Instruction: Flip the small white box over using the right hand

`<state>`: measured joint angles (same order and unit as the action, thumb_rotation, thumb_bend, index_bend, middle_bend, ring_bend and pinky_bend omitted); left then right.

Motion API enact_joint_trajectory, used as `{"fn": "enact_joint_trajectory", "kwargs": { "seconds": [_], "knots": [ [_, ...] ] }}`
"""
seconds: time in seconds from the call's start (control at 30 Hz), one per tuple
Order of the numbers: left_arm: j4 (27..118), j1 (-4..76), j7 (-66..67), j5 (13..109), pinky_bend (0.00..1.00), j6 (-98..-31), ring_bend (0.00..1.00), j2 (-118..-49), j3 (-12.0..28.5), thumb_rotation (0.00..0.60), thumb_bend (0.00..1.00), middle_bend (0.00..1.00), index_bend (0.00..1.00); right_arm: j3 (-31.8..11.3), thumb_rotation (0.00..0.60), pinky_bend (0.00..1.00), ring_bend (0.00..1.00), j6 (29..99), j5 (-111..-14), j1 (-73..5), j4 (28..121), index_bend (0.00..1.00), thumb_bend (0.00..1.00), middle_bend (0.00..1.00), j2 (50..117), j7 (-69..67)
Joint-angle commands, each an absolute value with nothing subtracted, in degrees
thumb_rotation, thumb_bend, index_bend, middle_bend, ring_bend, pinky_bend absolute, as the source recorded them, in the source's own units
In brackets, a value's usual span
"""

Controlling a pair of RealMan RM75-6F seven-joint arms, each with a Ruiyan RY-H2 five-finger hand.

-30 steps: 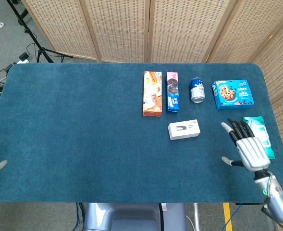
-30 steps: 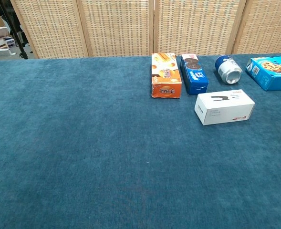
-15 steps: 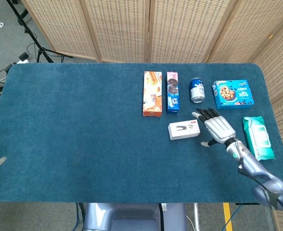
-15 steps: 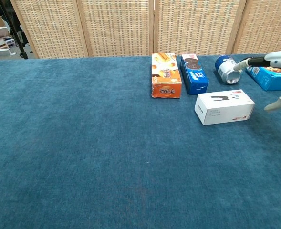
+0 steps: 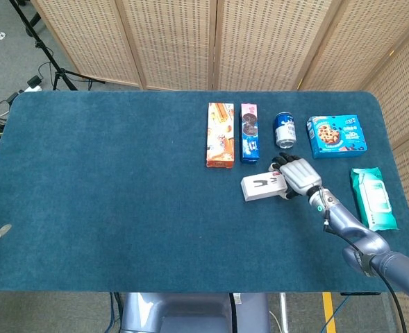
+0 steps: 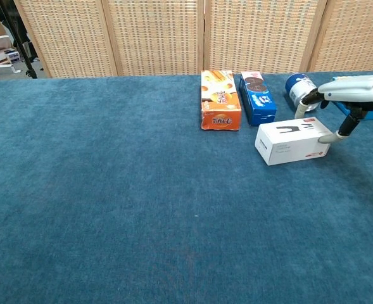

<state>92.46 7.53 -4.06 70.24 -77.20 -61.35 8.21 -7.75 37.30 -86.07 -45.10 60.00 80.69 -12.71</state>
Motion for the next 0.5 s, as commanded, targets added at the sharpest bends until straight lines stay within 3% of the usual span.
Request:
{"fn": "enact_joint_trajectory", "kwargs": {
  "seconds": [0.03, 0.17, 0.33, 0.5],
  "knots": [
    [92.4, 7.7, -3.8, 70.1, 0.0, -77.0, 0.0, -61.5, 8.3, 0.6, 0.0, 0.0, 0.0, -7.2, 0.6, 0.3, 0.22, 39.1, -86.7, -45.0, 58.4, 0.38, 0.48, 0.31, 82.1, -14.6],
    [92.3, 7.7, -3.6, 70.1, 0.0, -77.0, 0.0, -61.6, 8.3, 0.6, 0.0, 0.0, 0.0, -6.6, 0.6, 0.36, 0.34, 42.1, -87.5, -44.4, 56.3, 0.44, 0.6, 0.43, 83.9, -17.8],
    [92.3, 7.7, -3.7, 70.2, 0.0, -77.0, 0.0, -61.7, 8.3, 0.6, 0.0, 0.0, 0.0, -5.8, 0.6, 0.37, 0.39, 43.3, -88.2, -44.3, 56.2, 0.47, 0.77, 0.48, 83.6, -22.1],
    [92.3, 7.7, -3.7, 70.2, 0.0, -76.8, 0.0, -61.6, 8.2, 0.6, 0.0, 0.0, 0.0, -5.3, 0.6, 0.37, 0.41, 39.6, -87.4, -45.4, 65.0, 0.5, 0.91, 0.52, 76.6, -27.7]
  ]
}}
